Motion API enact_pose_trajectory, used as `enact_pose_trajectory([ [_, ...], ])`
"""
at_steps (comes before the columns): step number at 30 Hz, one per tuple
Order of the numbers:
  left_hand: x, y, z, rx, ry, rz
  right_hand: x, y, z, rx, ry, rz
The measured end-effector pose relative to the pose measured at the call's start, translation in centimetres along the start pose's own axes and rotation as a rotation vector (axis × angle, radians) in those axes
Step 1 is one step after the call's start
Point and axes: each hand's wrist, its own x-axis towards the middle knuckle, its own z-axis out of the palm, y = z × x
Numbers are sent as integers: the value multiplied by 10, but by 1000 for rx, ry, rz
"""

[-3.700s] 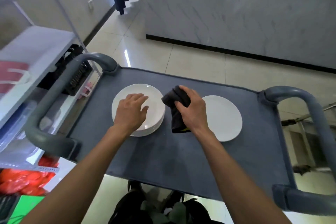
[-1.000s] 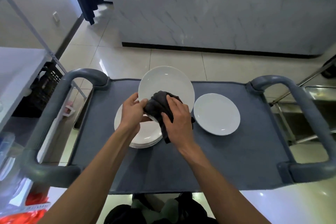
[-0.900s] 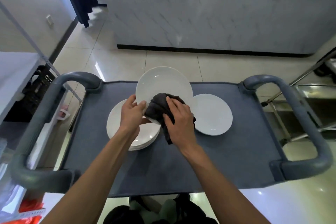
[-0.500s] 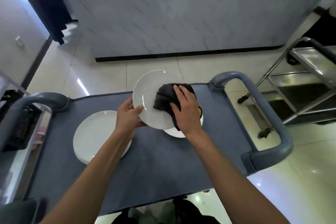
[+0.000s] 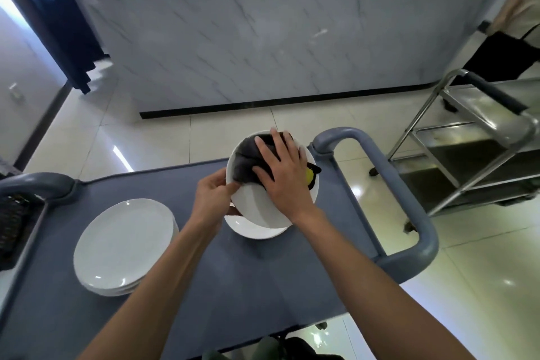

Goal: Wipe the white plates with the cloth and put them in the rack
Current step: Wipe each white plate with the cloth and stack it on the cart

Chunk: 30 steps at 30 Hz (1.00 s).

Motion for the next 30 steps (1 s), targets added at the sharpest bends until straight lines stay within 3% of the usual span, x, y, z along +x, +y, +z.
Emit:
enact_pose_trajectory([
  [18, 4, 12, 10, 16, -23, 42, 15, -10, 7, 71, 130, -86],
  [30, -1, 11, 6, -127, 14, 34, 44, -6, 2, 31, 157, -85],
])
